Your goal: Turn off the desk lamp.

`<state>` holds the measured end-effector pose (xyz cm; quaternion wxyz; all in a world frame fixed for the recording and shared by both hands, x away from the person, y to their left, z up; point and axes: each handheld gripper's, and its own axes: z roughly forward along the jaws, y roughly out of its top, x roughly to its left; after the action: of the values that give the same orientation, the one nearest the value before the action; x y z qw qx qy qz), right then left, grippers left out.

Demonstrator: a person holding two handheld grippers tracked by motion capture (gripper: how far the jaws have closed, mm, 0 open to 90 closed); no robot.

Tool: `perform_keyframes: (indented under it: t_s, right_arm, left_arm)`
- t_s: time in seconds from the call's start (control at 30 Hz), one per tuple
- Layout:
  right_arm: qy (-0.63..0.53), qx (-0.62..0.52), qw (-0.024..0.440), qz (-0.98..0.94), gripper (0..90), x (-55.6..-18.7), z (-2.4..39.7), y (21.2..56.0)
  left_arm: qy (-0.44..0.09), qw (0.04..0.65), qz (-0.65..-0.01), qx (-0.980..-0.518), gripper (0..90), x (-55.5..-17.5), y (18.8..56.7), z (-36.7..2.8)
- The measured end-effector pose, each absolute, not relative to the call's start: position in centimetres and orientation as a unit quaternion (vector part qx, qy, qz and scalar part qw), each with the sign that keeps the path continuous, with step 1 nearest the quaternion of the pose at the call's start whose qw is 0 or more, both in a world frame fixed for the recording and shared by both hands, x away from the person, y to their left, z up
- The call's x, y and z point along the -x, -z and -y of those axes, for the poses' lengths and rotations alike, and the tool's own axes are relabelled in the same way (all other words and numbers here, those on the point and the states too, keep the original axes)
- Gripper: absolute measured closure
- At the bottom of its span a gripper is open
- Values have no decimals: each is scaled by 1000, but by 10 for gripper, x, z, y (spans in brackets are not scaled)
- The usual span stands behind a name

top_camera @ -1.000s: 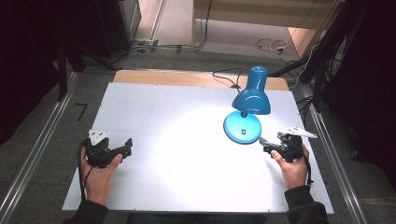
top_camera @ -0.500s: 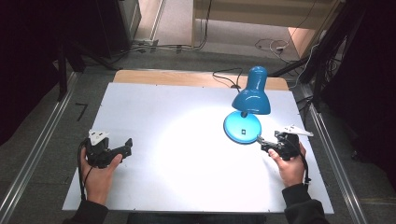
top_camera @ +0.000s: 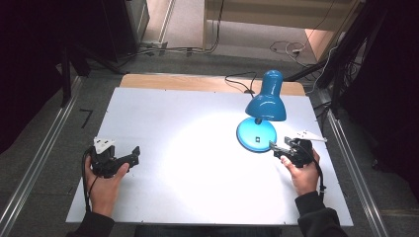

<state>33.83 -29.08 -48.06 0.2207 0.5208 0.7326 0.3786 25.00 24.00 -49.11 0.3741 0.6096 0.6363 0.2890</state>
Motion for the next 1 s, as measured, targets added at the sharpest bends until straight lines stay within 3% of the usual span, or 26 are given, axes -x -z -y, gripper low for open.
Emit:
perform_keyframes:
  t_s: [0.37,0.63,1.0]
  right_arm:
    - [-384,-509,214,-740,515,-343,282,483]
    - [-398,-498,208,-742,714,-346,277,484]
    - [-408,-485,201,-747,873,-350,265,485]
  left_arm:
    - [-287,374,-636,-611,78,-250,491,-240]
    - [-287,374,-636,-611,78,-250,491,-240]
    - [-286,374,-636,-612,78,-250,491,-240]
